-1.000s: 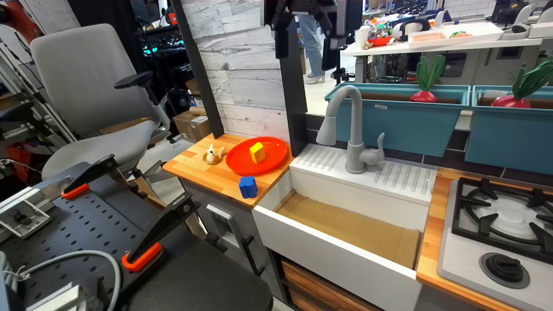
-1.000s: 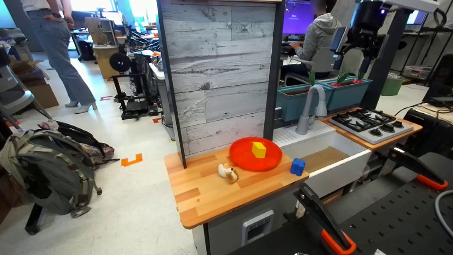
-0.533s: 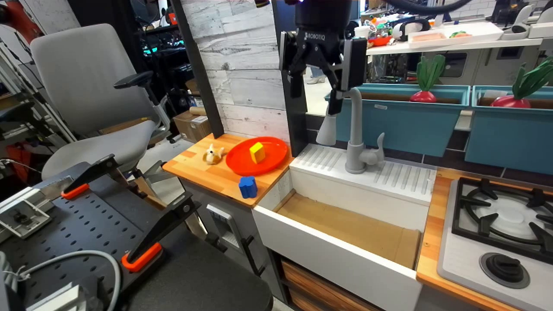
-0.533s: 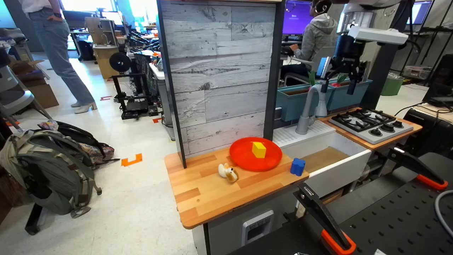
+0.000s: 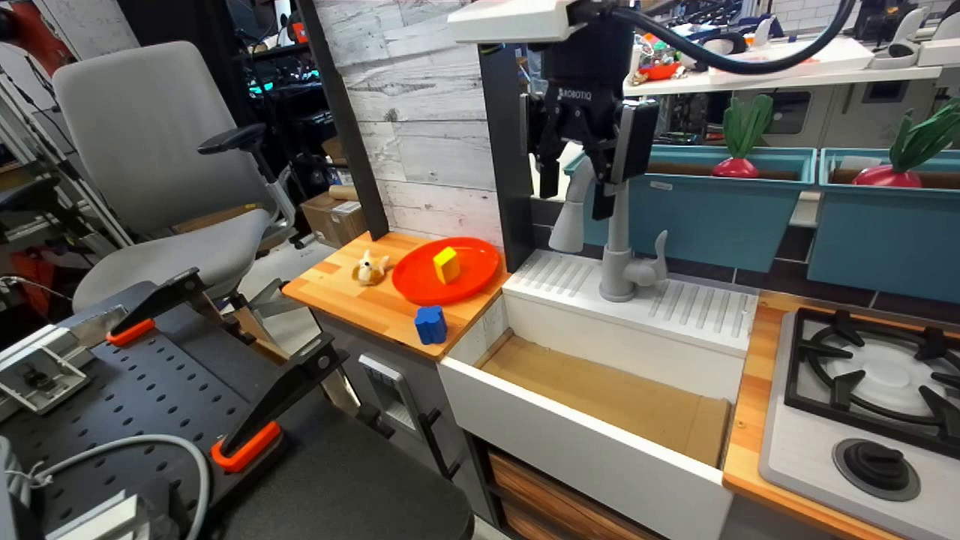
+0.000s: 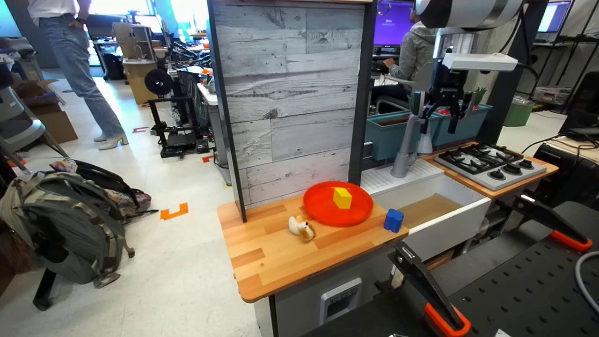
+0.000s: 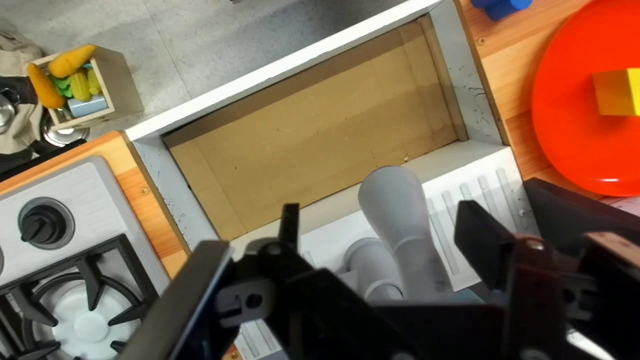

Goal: Move the tap nozzle to the left

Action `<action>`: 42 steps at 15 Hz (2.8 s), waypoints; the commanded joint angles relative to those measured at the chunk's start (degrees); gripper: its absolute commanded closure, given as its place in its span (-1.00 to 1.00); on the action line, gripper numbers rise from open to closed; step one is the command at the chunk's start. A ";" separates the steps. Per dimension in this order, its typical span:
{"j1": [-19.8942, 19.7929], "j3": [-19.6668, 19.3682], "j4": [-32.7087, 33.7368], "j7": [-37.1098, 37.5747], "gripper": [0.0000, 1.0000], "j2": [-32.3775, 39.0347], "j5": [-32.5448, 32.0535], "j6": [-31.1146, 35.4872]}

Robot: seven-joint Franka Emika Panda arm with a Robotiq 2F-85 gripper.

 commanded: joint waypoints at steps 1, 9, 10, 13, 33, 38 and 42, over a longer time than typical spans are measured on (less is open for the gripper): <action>-0.60 0.47 4.12 2.77 0.03 2.65 -2.48 -0.55; -0.29 0.94 6.24 3.77 0.89 3.92 -4.09 -1.06; -0.37 1.05 6.34 3.73 0.89 4.03 -4.22 -1.02; -1.59 2.72 6.90 3.14 0.89 4.43 -1.93 -1.94; -4.45 9.19 19.54 3.43 0.89 12.22 8.28 -6.74; -4.67 10.78 19.43 1.72 0.89 12.76 10.33 -1.59; -5.40 11.07 19.35 1.10 0.89 12.69 10.89 -1.67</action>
